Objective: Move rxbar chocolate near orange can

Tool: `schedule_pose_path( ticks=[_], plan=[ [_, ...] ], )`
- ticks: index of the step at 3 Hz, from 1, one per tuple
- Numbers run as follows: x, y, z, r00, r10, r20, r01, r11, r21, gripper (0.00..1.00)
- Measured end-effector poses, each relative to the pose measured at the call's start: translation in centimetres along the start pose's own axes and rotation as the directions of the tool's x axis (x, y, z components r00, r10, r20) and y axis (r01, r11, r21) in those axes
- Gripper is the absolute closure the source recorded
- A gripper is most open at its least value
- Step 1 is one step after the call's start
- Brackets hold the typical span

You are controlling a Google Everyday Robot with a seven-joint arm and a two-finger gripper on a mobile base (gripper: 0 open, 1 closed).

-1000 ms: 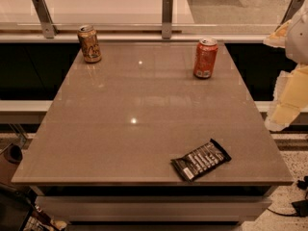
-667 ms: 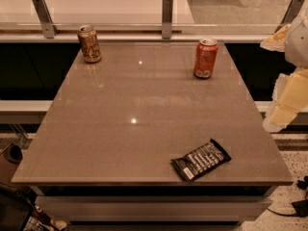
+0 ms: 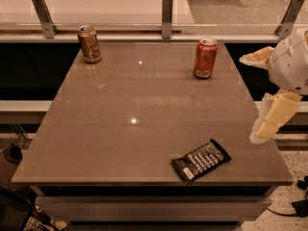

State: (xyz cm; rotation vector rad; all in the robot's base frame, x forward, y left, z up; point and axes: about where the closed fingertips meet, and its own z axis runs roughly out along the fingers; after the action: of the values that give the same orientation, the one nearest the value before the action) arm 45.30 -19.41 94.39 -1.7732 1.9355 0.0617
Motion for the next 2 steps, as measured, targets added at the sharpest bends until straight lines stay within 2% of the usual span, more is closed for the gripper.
schedule_pose_path(
  ticks=[2],
  plan=[
    [-0.4, 1.3, 5.4, 0.996, -0.08, 0.049, 0.084, 0.9941, -0.07, 0.0]
  ],
)
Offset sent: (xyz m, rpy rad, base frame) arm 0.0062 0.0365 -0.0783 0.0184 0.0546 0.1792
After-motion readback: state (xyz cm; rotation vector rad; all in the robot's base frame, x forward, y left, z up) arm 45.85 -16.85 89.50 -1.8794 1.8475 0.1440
